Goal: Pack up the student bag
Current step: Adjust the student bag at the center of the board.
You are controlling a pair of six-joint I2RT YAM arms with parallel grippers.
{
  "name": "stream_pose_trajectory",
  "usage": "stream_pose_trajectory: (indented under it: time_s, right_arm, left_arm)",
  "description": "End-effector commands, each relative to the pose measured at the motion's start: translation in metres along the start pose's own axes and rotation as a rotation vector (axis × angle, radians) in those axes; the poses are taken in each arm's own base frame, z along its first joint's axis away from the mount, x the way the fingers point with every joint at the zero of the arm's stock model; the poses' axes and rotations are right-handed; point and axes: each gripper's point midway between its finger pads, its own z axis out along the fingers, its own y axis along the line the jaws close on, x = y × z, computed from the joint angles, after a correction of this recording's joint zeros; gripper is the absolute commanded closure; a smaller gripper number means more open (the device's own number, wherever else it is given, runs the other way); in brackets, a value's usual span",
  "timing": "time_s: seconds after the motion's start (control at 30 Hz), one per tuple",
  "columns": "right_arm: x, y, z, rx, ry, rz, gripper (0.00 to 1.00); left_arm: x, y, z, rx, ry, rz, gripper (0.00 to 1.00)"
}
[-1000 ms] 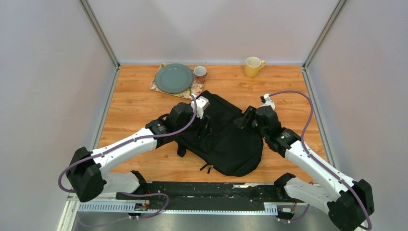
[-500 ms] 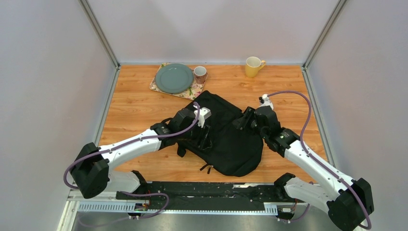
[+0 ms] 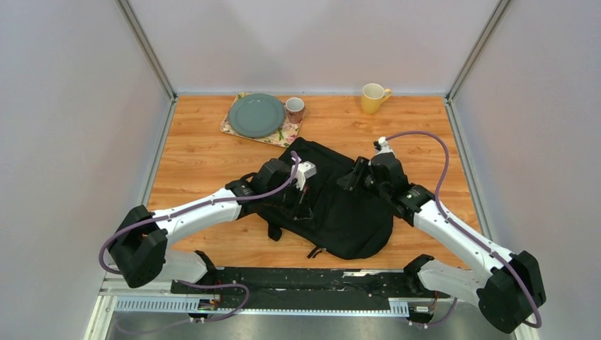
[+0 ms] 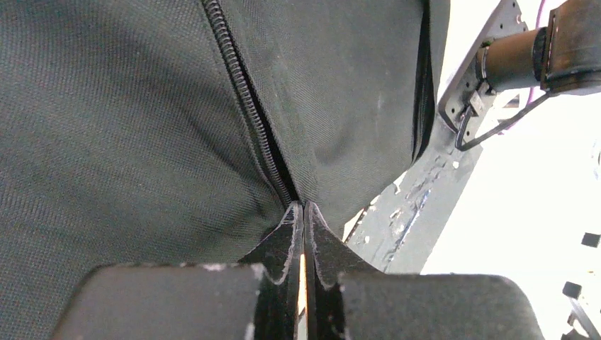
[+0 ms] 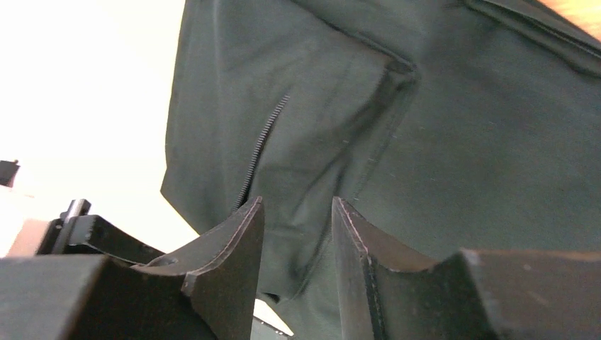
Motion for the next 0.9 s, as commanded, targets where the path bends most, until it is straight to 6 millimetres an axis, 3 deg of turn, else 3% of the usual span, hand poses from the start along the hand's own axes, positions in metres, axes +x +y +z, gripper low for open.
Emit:
stream_pose_trajectory:
  time_s: [0.0, 0.2, 0.3, 0.47, 0.67, 0.77, 0.83, 0.87]
  right_arm:
    - [-0.023, 0.059, 0.000, -0.198, -0.005, -0.047, 0.59]
    - [-0.027, 0.091, 0.019, -0.266, 0.074, -0.093, 0.69]
    - [-0.021, 0.094, 0.038, -0.232, 0.128, -0.133, 0.78]
    - [0.005, 0.056, 0.072, -0.040, 0.243, -0.205, 0.94]
    - [-0.003, -0.007, 0.075, 0.263, 0.189, -0.322, 0.97]
    - [-0.008, -0.007, 0.070, 0.270, 0.179, -0.344, 0.97]
    - [-0.016, 0.013, 0.061, 0.186, 0.143, -0.343, 0.95]
    - [-0.020, 0.021, 0.056, 0.152, 0.128, -0.341, 0.89]
  left_arm:
    - [0.000, -0.016, 0.000, 0.094, 0.021, 0.052, 0.98]
    - [-0.007, -0.024, -0.002, 0.129, -0.001, 0.094, 1.00]
    - [-0.011, -0.023, -0.004, 0.119, -0.020, 0.116, 1.00]
    - [-0.020, -0.016, -0.007, 0.059, -0.055, 0.133, 1.00]
    - [-0.026, 0.000, -0.015, -0.047, -0.096, 0.131, 1.00]
    - [-0.030, 0.006, -0.021, -0.097, -0.136, 0.129, 1.00]
    - [-0.033, 0.009, -0.025, -0.117, -0.153, 0.123, 1.00]
    - [-0.038, 0.011, -0.030, -0.142, -0.172, 0.121, 0.88]
